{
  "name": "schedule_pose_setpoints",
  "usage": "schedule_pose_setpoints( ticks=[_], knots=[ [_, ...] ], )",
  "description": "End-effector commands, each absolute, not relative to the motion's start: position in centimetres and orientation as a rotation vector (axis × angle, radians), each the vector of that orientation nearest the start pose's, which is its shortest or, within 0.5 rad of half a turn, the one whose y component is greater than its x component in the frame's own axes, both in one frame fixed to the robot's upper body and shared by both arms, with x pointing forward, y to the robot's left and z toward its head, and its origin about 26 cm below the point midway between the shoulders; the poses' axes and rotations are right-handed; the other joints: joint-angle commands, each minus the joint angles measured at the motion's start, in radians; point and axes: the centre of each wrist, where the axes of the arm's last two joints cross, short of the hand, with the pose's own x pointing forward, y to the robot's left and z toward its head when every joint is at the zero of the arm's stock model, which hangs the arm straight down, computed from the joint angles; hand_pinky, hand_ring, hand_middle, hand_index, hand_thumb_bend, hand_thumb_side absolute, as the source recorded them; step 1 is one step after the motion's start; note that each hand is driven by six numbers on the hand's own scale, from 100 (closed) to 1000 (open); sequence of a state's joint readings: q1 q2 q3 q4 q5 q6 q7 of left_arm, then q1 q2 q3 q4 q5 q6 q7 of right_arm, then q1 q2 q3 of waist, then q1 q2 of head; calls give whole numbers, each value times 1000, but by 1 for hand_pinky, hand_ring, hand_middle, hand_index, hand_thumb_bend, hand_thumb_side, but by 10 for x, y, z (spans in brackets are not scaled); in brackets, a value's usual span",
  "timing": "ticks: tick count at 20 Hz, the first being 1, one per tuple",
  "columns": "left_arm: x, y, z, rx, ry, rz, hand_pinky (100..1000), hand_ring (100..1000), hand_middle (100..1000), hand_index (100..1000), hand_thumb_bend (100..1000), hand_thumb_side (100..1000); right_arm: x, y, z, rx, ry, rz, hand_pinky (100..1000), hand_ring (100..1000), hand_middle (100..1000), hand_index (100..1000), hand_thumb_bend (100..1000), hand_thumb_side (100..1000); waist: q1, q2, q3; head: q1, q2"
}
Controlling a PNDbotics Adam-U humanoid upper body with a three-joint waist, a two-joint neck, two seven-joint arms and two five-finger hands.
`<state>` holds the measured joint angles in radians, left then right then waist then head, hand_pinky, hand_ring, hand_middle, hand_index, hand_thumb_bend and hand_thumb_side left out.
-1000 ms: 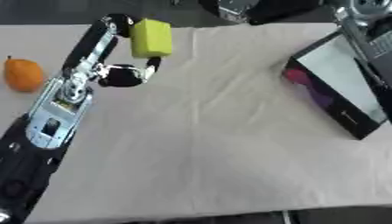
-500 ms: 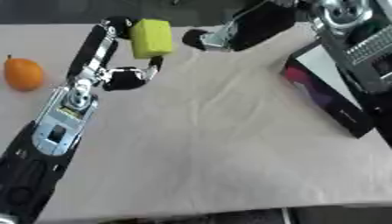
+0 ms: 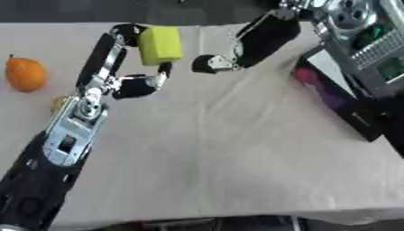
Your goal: Pick up the objects with one hand, pass them to the other hand, and then place them into the box on the other side of the table.
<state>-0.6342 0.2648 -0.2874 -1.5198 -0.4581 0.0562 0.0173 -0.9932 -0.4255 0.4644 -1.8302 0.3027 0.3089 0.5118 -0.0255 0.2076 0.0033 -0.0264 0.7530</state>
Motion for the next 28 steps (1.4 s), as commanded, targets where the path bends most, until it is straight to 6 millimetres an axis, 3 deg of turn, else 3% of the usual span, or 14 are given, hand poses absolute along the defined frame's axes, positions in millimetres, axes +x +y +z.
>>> schedule_pose_setpoints(
  ticks=[1,21,28],
  knots=[
    [386,160,175,454,-2056,-891,764,597,573,486,100,100,317,-104,328,-299,-2018,1614,928,906,884,883,560,182,1,-18,3,2,-2],
    [373,149,175,438,-2149,-849,758,577,557,490,100,100,338,-82,300,-378,-1947,1664,926,901,863,847,558,185,-1,-14,14,-16,1],
    [373,150,171,437,-2186,-834,757,576,555,491,100,100,344,-79,297,-380,-1931,1654,928,899,853,838,519,189,-3,-13,15,-18,-1]
  ],
)
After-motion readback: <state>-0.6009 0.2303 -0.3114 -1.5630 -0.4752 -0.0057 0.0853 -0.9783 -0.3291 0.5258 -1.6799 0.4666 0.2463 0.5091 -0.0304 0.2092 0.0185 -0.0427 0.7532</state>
